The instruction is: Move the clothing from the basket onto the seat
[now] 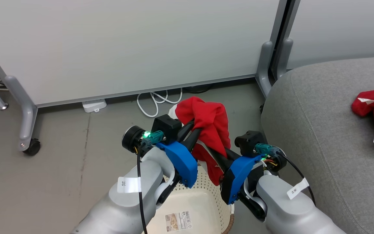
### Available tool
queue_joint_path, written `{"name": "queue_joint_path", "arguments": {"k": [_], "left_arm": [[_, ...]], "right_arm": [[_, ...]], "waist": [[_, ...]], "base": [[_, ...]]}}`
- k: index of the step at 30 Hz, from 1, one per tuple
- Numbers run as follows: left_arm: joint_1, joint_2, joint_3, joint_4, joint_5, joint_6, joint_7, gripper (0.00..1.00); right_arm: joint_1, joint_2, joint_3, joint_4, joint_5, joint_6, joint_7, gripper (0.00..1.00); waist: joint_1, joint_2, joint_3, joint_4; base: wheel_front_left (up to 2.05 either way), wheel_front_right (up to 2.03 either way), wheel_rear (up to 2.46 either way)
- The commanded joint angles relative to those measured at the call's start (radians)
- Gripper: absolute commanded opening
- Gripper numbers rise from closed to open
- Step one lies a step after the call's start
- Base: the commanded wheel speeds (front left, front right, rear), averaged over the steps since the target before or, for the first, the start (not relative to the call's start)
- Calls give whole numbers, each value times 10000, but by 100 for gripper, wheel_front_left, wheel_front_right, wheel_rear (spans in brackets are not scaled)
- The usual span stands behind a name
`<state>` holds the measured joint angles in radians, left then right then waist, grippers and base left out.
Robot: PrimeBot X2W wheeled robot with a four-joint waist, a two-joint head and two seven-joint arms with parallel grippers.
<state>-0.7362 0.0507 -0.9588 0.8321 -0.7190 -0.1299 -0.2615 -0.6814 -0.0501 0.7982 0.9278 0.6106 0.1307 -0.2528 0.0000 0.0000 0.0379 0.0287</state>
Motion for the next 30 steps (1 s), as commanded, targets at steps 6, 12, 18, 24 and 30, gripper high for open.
{"name": "queue_joint_path", "arguments": {"k": [6,12,18,24,30], "left_arm": [[78,-3,92,31,46,-7,-52,0],[80,-2,243,50,100,-2,-53,0],[119,-2,323,62,163,4,-53,0],[159,-2,341,89,169,2,-52,100],[174,-2,391,7,229,0,-52,100]], "right_arm": [[-266,-6,247,134,265,1,-128,0],[-254,-5,382,110,340,1,-134,0],[-195,-5,283,37,261,1,-136,0],[-114,-5,215,-30,194,1,-138,0],[-43,-5,179,-60,143,1,-139,0]], "waist": [[0,0,-78,-63],[0,0,-106,-102],[0,0,-128,-134],[0,0,-155,-165],[0,0,-165,-164]], "base": [[0,0,0],[0,0,0],[0,0,0],[0,0,0],[0,0,0]]}}
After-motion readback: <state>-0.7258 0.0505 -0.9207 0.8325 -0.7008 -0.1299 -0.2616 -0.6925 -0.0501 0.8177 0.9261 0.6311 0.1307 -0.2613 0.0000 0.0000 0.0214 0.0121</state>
